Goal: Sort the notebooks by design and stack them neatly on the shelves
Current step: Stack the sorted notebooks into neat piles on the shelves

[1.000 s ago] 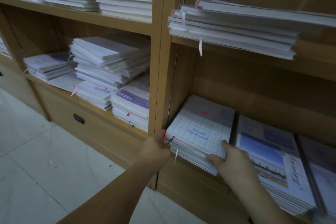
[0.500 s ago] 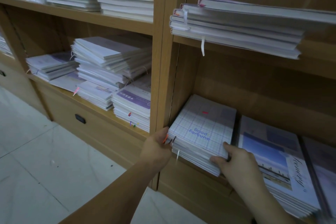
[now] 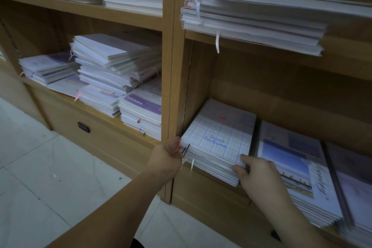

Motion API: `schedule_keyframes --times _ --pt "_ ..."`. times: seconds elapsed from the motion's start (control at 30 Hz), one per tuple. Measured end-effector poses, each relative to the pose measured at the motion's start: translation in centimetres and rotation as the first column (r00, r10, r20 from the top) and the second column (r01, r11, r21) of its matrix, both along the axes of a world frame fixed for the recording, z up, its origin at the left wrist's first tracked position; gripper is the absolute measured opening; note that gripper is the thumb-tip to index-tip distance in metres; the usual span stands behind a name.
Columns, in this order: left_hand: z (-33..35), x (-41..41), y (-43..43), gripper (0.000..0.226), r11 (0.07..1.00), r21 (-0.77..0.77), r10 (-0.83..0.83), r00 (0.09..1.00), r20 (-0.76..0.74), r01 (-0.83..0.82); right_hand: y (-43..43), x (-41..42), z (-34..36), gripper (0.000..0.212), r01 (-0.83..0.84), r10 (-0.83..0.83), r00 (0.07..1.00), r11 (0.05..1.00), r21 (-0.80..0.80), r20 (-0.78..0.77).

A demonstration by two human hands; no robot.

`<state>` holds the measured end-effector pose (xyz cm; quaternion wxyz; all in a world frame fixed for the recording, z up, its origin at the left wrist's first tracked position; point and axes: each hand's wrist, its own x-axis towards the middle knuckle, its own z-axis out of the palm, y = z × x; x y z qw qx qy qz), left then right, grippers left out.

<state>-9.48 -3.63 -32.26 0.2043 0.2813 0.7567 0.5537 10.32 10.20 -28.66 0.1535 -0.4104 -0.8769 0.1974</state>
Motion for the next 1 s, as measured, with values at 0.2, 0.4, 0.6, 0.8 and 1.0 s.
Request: schedule_keyframes --times 0.2,0.4,0.6,0.8,1.0 --pt "-0.1 0.3 -0.6 0.042 1.0 -0.017 -0.024 1.0 -0.006 0.024 -0.3 0.3 -0.2 0.046 -0.014 0.014 1.0 1.0 0.014 -0.007" --pt "0.1 -0.1 -0.8 0.037 0.995 -0.096 -0.008 1.0 -0.007 0.007 -0.4 -0.1 -0.5 0.032 0.002 -0.001 1.0 0.997 0.075 -0.019" --pt "0.9 0.2 -1.4 0.02 0.984 -0.18 -0.012 1.0 -0.026 0.007 -1.2 0.8 1.3 0.023 -0.033 0.016 0.995 0.986 0.163 0.102" --pt "2.4 1.7 -4.7 0.017 0.907 -0.411 -0.068 0.995 0.077 0.094 -4.1 2.7 4.0 0.045 -0.109 0.068 0.977 0.974 0.197 0.204" --pt "6.2 4.4 -7.5 0.018 0.921 -0.386 -0.122 0.983 -0.14 0.059 -7.2 4.6 7.6 0.04 -0.163 0.112 0.97 0.959 0.233 0.217"
